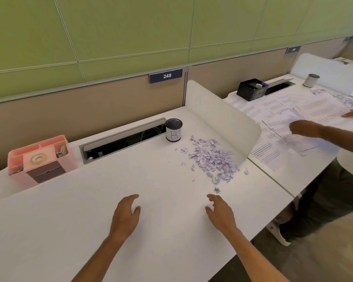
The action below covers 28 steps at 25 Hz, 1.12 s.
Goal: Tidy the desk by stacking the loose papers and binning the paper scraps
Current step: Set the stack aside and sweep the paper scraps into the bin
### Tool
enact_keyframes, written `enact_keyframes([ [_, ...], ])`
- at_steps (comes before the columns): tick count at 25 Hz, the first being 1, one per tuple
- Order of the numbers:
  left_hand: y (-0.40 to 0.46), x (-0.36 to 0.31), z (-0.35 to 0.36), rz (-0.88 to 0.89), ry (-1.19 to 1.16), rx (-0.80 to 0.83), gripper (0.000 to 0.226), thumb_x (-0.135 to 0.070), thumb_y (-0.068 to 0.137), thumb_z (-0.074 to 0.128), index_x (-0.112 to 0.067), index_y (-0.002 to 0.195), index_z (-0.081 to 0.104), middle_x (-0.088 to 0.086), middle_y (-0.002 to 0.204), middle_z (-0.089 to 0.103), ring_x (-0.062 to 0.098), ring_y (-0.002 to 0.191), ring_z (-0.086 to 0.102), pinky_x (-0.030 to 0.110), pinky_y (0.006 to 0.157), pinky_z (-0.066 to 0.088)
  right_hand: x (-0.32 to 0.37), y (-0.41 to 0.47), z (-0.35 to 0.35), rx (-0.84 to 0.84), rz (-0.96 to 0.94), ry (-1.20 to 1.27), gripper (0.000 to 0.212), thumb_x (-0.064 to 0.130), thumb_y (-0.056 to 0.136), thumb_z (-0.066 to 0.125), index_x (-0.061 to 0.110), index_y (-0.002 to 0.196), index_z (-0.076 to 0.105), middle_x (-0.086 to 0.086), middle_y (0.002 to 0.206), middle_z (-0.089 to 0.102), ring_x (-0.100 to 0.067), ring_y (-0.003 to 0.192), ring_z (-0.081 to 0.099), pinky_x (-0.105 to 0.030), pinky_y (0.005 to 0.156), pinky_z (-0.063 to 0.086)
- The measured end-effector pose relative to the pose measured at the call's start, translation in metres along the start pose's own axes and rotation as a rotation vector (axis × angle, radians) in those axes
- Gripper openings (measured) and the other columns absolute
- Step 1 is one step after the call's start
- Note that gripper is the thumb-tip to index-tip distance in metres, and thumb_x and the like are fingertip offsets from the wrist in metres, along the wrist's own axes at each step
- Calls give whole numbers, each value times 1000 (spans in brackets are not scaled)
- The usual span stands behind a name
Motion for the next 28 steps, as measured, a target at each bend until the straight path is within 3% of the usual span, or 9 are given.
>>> enact_keyframes([
  [7, 8, -47, 42, 94, 70, 114, 42, -14, 94, 56, -17, 135, 53, -2, 141, 51, 16, 132, 43, 25, 109, 30, -33, 13, -26, 17, 81, -118, 64, 24, 89, 59, 23, 147, 32, -2, 151, 32, -22, 119, 56, -32, 85, 49],
  [12, 14, -62, 68, 111, 112, 173, 46, -17, 93, 58, -16, 138, 49, 1, 144, 48, 17, 135, 41, 25, 111, 29, -41, 29, -28, 38, 108, -83, 71, 22, 87, 63, 22, 149, 29, -3, 153, 25, -24, 101, 64, -29, 74, 47],
  [20, 42, -87, 108, 71, 143, 200, 65, -30, 88, 69, -19, 145, 39, -3, 152, 37, 14, 141, 29, 25, 113, 24, -30, 88, -24, 88, -32, -25, 71, 4, 83, 61, 23, 146, 35, -3, 150, 29, -26, 104, 61, -30, 80, 49],
  [24, 59, -109, 136, 99, 202, 210, 76, -34, 83, 73, -18, 147, 35, -1, 155, 30, 15, 144, 24, 25, 115, 20, -22, 128, -24, 122, -135, -23, 67, 8, 83, 67, 20, 144, 41, -7, 146, 37, -27, 119, 54, -33, 92, 47],
  [28, 77, -119, 163, 87, 332, 221, 92, -49, 79, 72, -19, 151, 24, 0, 161, 14, 17, 149, 9, 33, 118, 14, -1, 159, -28, 138, -262, -96, 67, 10, 83, 67, 21, 144, 41, -5, 149, 35, -27, 119, 54, -33, 88, 49],
])
Point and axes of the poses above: each hand's wrist, its own y-axis towards the middle knuckle, its own z-axis out of the palm, x = y × z, the point moved 10 cm from there along y, towards the middle knuckle
